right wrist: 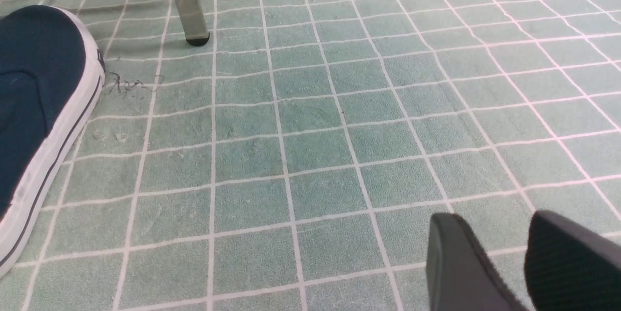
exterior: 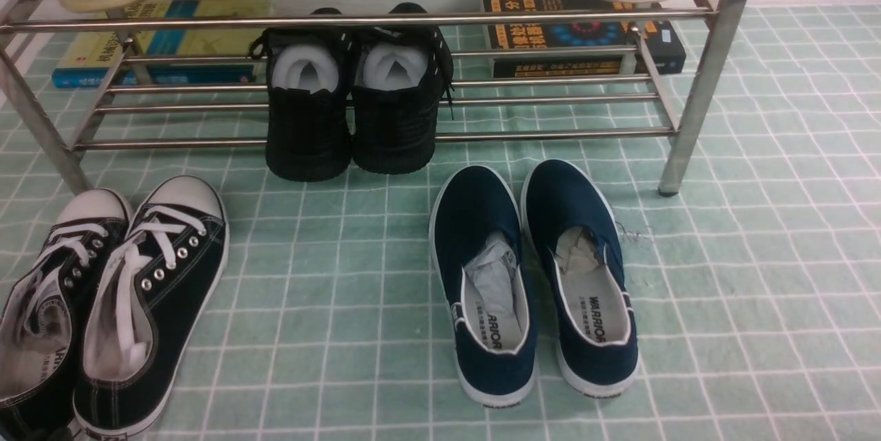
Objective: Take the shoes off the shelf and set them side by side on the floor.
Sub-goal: 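Grasp a shoe standing on the lower shelf of the shoe rack with the left gripper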
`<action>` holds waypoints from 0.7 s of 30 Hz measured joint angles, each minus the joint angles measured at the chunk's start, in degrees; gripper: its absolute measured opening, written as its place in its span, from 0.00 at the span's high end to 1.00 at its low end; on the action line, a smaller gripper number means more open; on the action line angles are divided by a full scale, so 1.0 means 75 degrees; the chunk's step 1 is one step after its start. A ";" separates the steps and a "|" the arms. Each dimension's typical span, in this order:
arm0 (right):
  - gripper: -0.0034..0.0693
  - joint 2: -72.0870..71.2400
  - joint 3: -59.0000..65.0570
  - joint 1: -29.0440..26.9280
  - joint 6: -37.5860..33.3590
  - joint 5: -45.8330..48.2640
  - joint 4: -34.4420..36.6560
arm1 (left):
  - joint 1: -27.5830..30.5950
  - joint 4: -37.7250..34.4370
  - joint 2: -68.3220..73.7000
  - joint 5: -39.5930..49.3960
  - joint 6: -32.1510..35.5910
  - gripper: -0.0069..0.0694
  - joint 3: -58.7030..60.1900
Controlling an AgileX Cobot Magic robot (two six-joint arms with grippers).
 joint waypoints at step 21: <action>0.63 0.0000 0.0000 0.0000 0.0000 0.0000 0.0000 | 0.0000 -0.5587 0.0000 -0.0280 -0.3412 0.73 -0.0100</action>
